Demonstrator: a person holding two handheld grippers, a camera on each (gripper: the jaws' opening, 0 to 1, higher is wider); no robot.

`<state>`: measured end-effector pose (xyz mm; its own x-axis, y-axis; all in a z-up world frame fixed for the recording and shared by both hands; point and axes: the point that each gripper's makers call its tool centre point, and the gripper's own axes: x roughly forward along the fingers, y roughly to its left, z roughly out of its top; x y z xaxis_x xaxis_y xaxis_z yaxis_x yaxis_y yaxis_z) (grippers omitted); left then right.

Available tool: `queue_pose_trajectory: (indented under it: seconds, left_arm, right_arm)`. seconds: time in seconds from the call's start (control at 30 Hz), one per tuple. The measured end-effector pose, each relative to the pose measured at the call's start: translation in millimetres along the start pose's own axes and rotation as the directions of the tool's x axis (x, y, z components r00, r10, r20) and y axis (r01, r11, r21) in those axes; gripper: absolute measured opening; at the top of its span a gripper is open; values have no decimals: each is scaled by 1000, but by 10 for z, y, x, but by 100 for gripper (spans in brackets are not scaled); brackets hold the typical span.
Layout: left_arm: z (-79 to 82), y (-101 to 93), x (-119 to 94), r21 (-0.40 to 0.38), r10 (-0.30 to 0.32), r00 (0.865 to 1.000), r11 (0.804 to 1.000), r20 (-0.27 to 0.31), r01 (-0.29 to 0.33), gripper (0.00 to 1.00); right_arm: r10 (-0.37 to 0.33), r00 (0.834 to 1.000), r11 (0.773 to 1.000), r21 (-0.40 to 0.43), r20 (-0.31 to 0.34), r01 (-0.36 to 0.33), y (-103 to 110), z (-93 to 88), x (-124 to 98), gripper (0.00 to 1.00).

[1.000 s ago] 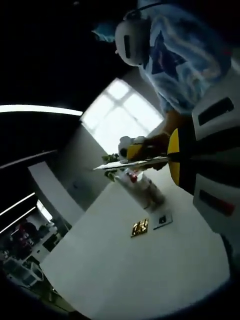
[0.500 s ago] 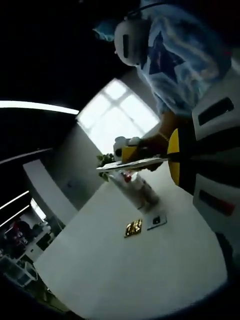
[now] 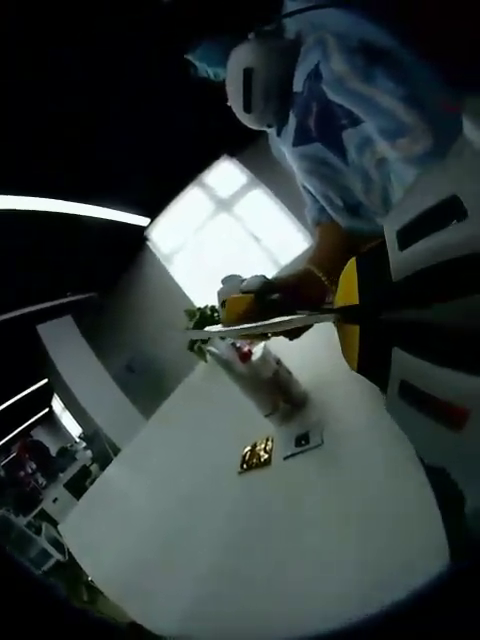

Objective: Arrange the skincare products in the storage area until every visible bottle or jar stands upright without overlapping.

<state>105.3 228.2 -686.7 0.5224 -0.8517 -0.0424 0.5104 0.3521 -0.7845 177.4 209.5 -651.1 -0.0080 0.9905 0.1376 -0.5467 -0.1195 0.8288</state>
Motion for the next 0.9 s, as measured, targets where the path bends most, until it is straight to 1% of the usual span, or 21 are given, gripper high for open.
queue_pose_trajectory:
  seconds: [0.03,0.1,0.17,0.2,0.23,0.27,0.3,0.33,0.37,0.4,0.47,0.5,0.57,0.6,0.63,0.67,0.7,0.73,0.77,0.8,0.9]
  left_arm:
    - [4,-1,-6,1,2,1000,1000,7,-2,0]
    - [36,13,-22,20,15,999,1000,35,-16,0]
    - [110,1,-49,24,10,996,1000,83,-12,0]
    - [167,-10,-59,27,4,993,1000,116,-7,0]
    - [198,-12,-68,29,3,991,1000,135,-7,0]
    - [280,-29,-111,17,-6,984,1000,178,3,0]
    - [330,-34,-130,13,-10,979,1000,202,8,0]
    - [395,-23,-159,14,-4,972,1000,235,1,0]
    - [446,-16,-183,20,2,965,1000,261,-7,0]
    - [478,-16,-204,18,5,961,1000,276,-10,0]
    - [492,-26,-233,6,-3,961,1000,277,1,0]
    - [484,-10,-231,0,9,962,1000,271,-10,0]
    - [442,43,-232,-27,46,966,999,254,-40,0]
    - [430,43,-217,-31,37,967,999,251,-31,0]
    - [420,38,-208,-47,35,966,999,255,-24,0]
    - [411,62,-205,-48,46,963,998,267,-35,0]
    - [424,83,-206,-49,55,956,998,290,-42,0]
    - [446,109,-206,-43,64,947,998,315,-53,0]
    - [452,178,-220,-48,100,937,995,336,-89,0]
    - [422,185,-211,-54,99,940,995,326,-86,0]
    - [407,220,-188,-71,108,943,993,314,-90,0]
  right_arm:
    - [-18,1000,1000,-12,6,18,-22,-1,9,0]
    - [-20,1000,1000,2,21,20,-34,8,20,0]
    - [-16,999,1000,1,44,16,-28,16,35,0]
    - [-11,999,1000,-5,36,12,-18,-3,50,0]
    - [-6,1000,1000,-10,21,6,-7,-32,61,0]
    - [10,999,1000,-28,-41,-12,20,-149,92,3]
    - [18,998,999,-42,-64,-21,42,-208,119,4]
    - [30,994,998,-59,-103,-37,79,-300,158,4]
    - [48,986,995,-76,-161,-61,124,-419,186,2]
    - [52,982,994,-81,-184,-68,134,-460,190,0]
    - [36,971,987,-142,-237,-71,138,-588,216,0]
    - [26,972,986,-155,-233,-63,122,-587,219,0]
    - [42,970,987,-138,-238,-76,125,-590,207,0]
    - [39,966,991,-113,-255,-70,124,-607,193,0]
    - [30,967,986,-153,-253,-71,113,-602,190,0]
    - [10,968,975,-212,-251,-65,84,-580,188,0]
    - [-12,969,969,-243,-248,-50,61,-565,181,0]
    - [-23,971,967,-253,-239,-40,54,-548,176,0]
    - [-40,973,967,-256,-227,-20,21,-520,156,0]
    - [-47,974,970,-244,-220,-8,-14,-498,137,0]
    - [-54,976,972,-237,-212,2,-49,-470,118,0]
